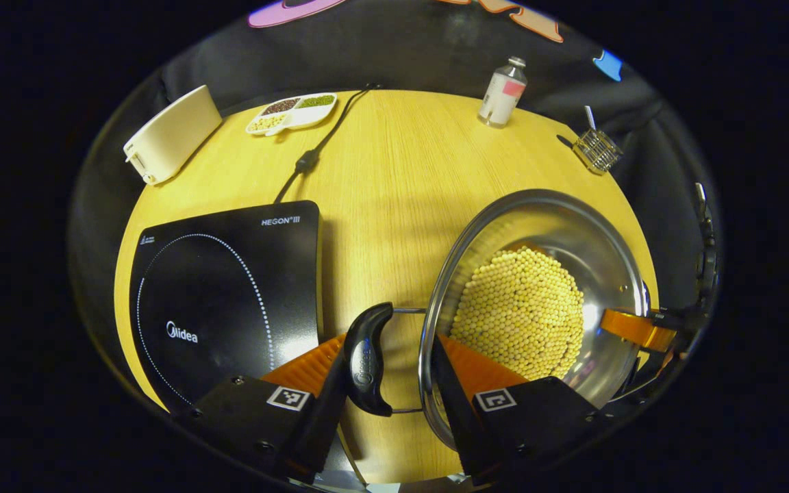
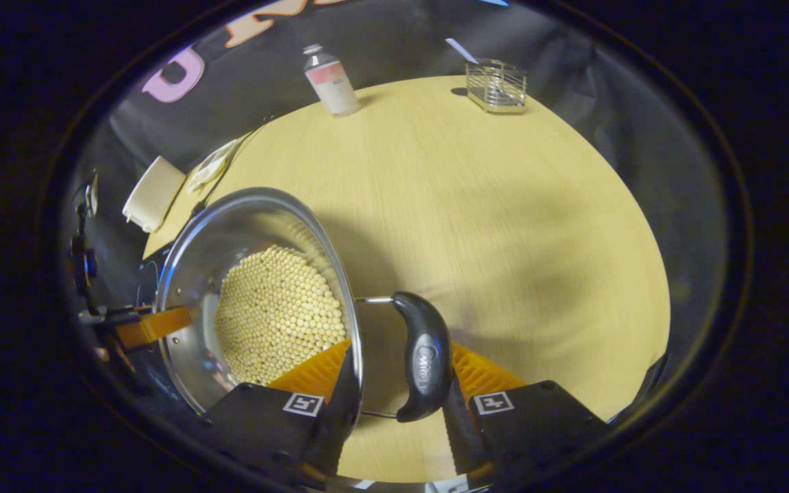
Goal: First push the handle of the pot to place it horizontally, then grasp the pot with both hands and set it on the induction cooktop.
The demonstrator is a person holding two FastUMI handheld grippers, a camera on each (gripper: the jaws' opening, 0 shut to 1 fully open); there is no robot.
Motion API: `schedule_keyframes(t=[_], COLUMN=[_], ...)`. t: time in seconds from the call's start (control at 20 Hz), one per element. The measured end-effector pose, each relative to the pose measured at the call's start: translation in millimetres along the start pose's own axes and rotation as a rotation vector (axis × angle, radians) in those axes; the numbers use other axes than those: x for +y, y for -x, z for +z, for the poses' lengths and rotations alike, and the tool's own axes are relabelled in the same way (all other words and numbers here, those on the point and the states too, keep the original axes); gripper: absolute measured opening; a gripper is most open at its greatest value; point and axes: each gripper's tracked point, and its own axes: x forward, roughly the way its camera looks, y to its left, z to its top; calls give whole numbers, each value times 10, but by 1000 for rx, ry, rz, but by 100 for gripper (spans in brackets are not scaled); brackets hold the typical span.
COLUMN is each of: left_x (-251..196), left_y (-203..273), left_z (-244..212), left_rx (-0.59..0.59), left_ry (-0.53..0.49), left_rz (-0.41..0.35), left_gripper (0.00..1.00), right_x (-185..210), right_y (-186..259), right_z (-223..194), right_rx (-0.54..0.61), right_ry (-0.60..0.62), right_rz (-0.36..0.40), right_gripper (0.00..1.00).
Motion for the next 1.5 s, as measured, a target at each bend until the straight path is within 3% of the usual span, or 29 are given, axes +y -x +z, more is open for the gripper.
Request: schedule_keyframes(t=[0.05, 0.1, 0.15, 0.25, 0.3, 0.4, 0.45, 0.5, 0.55, 0.85, 0.95, 1.0, 1.05, 1.1, 1.5], left_x=[-5, 2, 1, 8, 7, -21, -26, -41, -53, -78, -74, -65, -57, -43, 231], left_y=[-17, -13, 3, 16, 11, 43, 73, 101, 139, 392, 505, 554, 610, 642, 786], left_z=[23, 33, 37, 11, -5, -71, -105, -148, -203, -320, -340, -349, -358, -364, -343], left_rx=[-12, -20, -31, -27, -24, -15, -13, -18, -19, -69, -86, -95, -105, -113, -122], left_ry=[-6, -9, -10, -12, -6, 8, 5, 1, 6, 37, 43, 41, 41, 47, 65], left_rz=[-6, -13, -15, -8, -6, -3, 2, 6, 12, 46, 58, 67, 74, 78, 65], left_gripper=[75, 73, 71, 69, 71, 68, 68, 68, 68, 67, 67, 67, 67, 67, 67], right_x=[3, -10, -11, -5, 1, 7, 10, 2, -7, -49, -27, -8, 12, 37, 347], right_y=[18, 35, 28, 53, 53, 55, 65, 80, 115, 328, 395, 416, 439, 470, 563], right_z=[1, -9, -6, -9, -14, -69, -69, -76, -93, -152, -157, -166, -144, -151, -120], right_rx=[9, 14, 12, 1, 6, 20, 14, 11, 9, -20, -26, -31, -36, -40, -77], right_ry=[-17, -22, -20, -25, -43, -41, -31, -25, -20, 26, 35, 43, 48, 53, 71], right_rz=[7, 5, 1, 6, 14, 23, 28, 33, 40, 77, 95, 104, 111, 114, 107], right_gripper=[57, 60, 55, 60, 51, 55, 50, 55, 50, 50, 55, 51, 55, 50, 50])
